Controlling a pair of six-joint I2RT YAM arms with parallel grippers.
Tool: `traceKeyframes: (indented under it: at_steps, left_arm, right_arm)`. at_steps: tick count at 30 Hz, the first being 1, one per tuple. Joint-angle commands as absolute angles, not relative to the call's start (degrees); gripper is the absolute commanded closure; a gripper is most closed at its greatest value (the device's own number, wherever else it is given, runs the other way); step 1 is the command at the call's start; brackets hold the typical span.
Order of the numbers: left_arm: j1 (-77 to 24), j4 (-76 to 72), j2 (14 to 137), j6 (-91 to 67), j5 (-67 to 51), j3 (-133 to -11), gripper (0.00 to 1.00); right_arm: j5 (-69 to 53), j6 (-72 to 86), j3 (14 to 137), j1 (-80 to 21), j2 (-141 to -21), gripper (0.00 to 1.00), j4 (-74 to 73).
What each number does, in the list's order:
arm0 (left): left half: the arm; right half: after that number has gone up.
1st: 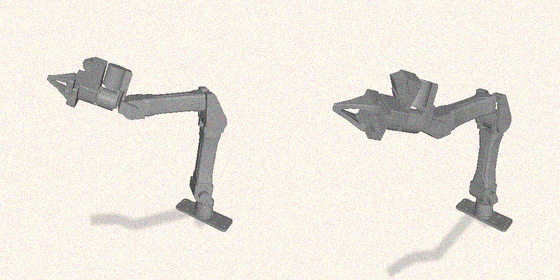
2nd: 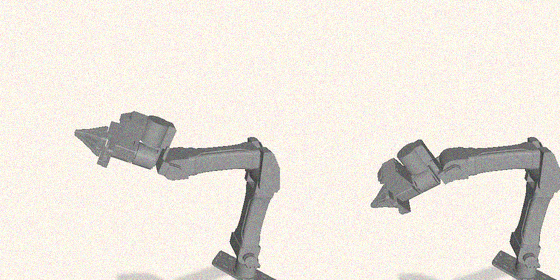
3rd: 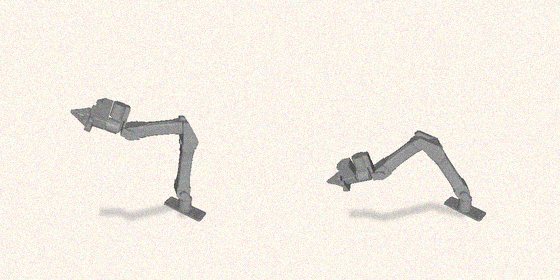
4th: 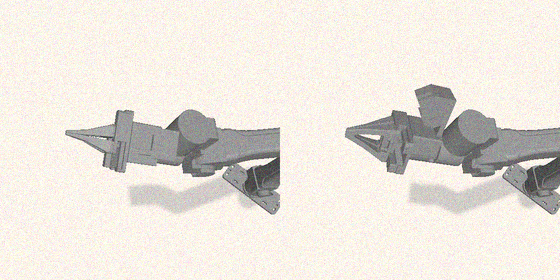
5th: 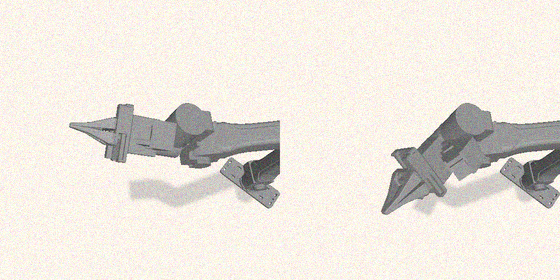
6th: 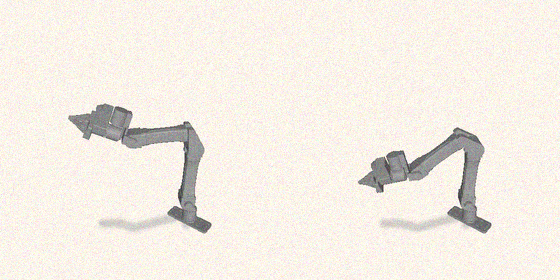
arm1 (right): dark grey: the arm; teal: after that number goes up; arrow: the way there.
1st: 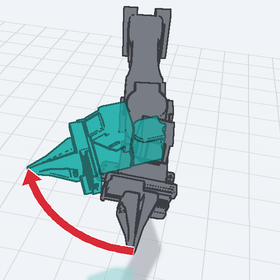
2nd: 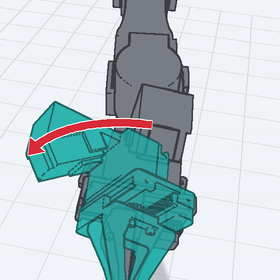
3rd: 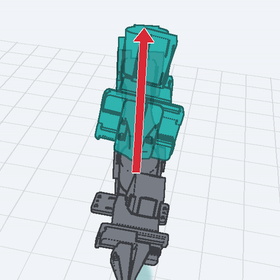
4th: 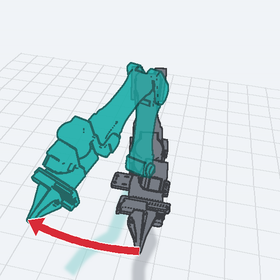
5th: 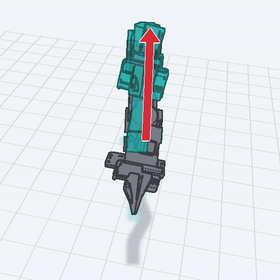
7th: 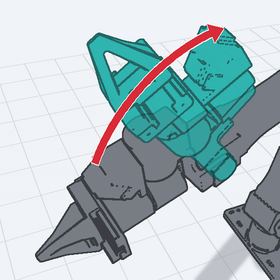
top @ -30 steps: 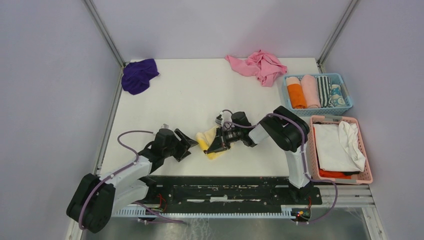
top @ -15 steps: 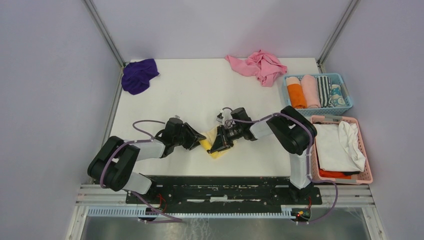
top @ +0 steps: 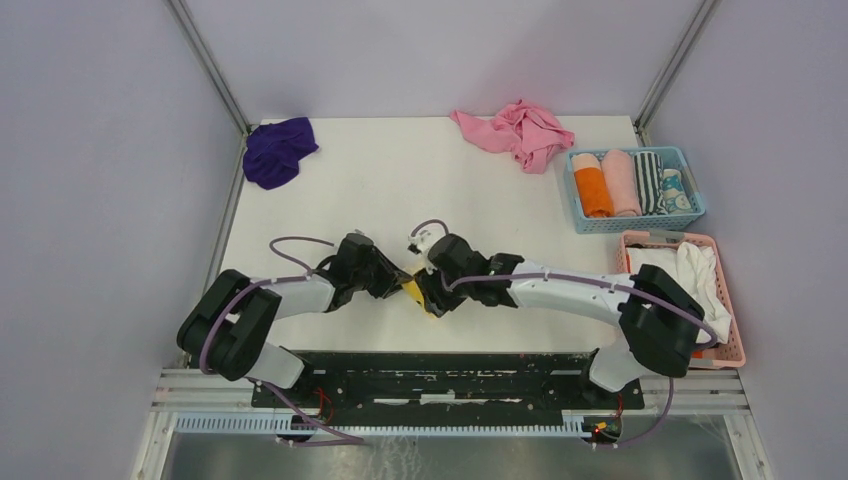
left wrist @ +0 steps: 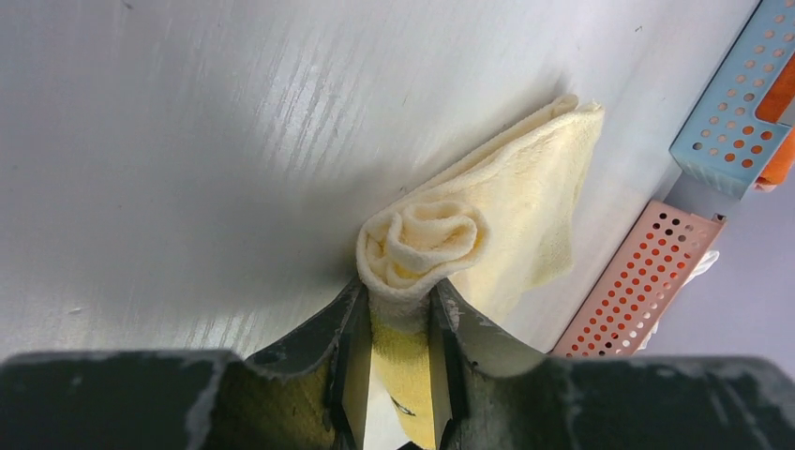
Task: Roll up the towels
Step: Roll the towel at the center of the board.
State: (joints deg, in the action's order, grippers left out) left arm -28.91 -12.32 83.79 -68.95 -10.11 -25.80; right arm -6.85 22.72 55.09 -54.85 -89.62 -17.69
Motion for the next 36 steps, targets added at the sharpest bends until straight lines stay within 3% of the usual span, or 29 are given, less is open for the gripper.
traceKeyframes:
  at_steps: [1,9,20,36]
  left_arm:
    - [-29.5,-2.4,84.2,-66.8,-5.2,-25.7,0.68]
    - [-29.7,-2.1,83.1,-67.6,-4.7,-25.1,0.68]
    - [-29.8,-2.2,82.0,-68.2,-4.5,-23.2,0.69]
    - [-29.8,-1.7,84.8,-65.8,-5.3,-23.6,0.70]
  right_arm:
    - [18.0,14.5,57.2,-63.9,-86.4,0.48,-21.1]
    - [34.8,8.8,64.0,-75.7,-97.4,0.50,-20.0]
    - [41.9,9.9,69.0,-77.3,-111.0,0.52,-26.5]
    - [40.7,3.3,65.3,-76.6,-106.2,0.49,-21.3]
